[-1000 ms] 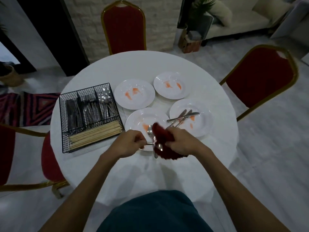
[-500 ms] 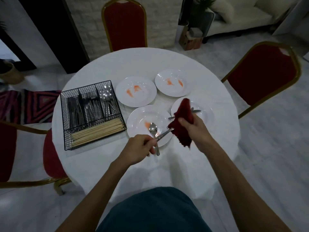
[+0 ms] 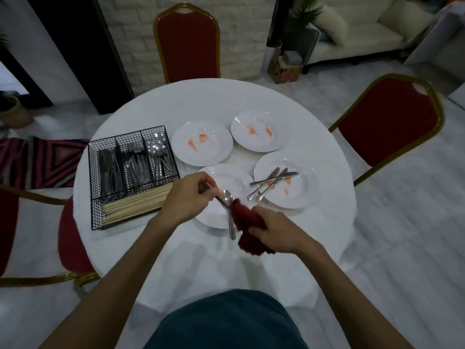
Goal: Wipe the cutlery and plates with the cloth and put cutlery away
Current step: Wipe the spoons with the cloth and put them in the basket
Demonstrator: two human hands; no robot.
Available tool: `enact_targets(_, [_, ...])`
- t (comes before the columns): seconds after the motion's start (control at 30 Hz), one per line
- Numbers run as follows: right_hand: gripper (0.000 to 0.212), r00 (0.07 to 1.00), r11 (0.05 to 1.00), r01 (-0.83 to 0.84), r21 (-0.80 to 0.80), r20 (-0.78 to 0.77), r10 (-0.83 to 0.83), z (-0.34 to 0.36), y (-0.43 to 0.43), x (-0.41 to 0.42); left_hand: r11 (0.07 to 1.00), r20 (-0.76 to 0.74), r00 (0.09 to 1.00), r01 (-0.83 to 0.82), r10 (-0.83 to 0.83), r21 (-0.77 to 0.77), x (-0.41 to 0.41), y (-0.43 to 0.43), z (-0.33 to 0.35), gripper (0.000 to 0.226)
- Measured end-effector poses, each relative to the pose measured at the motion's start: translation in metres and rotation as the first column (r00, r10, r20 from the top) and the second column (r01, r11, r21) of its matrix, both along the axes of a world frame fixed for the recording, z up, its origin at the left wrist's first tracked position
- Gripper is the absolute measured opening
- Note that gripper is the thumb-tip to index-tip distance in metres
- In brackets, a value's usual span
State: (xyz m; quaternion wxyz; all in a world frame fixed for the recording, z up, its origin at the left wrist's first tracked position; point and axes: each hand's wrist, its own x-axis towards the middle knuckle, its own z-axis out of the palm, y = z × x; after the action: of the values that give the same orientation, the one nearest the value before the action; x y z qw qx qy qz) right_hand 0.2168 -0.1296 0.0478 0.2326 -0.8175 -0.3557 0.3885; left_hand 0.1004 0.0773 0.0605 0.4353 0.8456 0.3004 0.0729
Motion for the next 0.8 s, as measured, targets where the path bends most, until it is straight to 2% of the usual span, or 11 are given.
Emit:
enact_targets(0.07, [0.016, 0.986, 0.976, -0.159, -0.146, 0.023, 0.164, 0.005, 0.005, -0.002, 0.998, -0.022, 0.998, 0.055, -0.055, 0.015, -0.001, -0.005, -0.002, 0.007])
enact_targets(0.17, [0.009, 0.990, 0.979, -0.142, -0.143, -0.008, 0.143, 0.006, 0.005, -0.002, 0.997, -0.034, 0.997, 0.074, -0.075, -0.025, -0.004, -0.009, -0.002, 0.005])
enact_targets(0.23, [0.008, 0.998, 0.999, -0.023, -0.050, -0.057, 0.020, 0.003, 0.001, 0.004, 0.996, -0.022, 0.999, 0.036, -0.038, -0.077, -0.007, -0.004, -0.003, 0.004])
enact_targets(0.3, [0.009, 0.969, 0.975, 0.204, 0.091, -0.164, -0.188, 0.002, -0.003, 0.012, 0.990, -0.025, 1.000, 0.007, -0.011, -0.139, -0.013, 0.003, -0.006, 0.004])
enact_targets(0.37, [0.010, 0.872, 0.866, 0.447, 0.225, -0.327, -0.365, 0.006, -0.004, 0.017, 0.981, -0.062, 0.997, 0.024, -0.037, -0.192, -0.018, 0.001, -0.010, 0.008])
enact_targets(0.43, [0.010, 0.774, 0.730, 0.613, 0.303, -0.418, -0.476, 0.012, 0.000, 0.018, 0.963, -0.083, 0.993, 0.057, -0.081, -0.264, -0.019, -0.011, -0.012, 0.012])
enact_targets(0.53, [0.006, 0.635, 0.532, 0.773, 0.347, -0.419, -0.649, 0.011, 0.013, 0.016, 0.934, -0.083, 0.987, 0.100, -0.136, -0.344, -0.011, -0.034, -0.009, 0.019])
enact_targets(0.63, [0.016, 0.487, 0.361, 0.868, 0.340, -0.442, -0.754, 0.003, 0.024, 0.018, 0.894, -0.042, 0.987, 0.123, -0.155, -0.430, 0.003, -0.052, -0.004, 0.022])
enact_targets(0.7, [0.019, 0.432, 0.304, 0.898, 0.318, -0.503, -0.749, 0.000, 0.030, 0.015, 0.881, -0.023, 0.985, 0.140, -0.168, -0.452, 0.010, -0.067, -0.003, 0.022])
enact_targets(0.8, [0.018, 0.449, 0.361, 0.893, 0.271, -0.606, -0.656, -0.001, 0.039, 0.006, 0.890, -0.025, 0.981, 0.161, -0.190, -0.427, 0.017, -0.088, -0.007, 0.020])
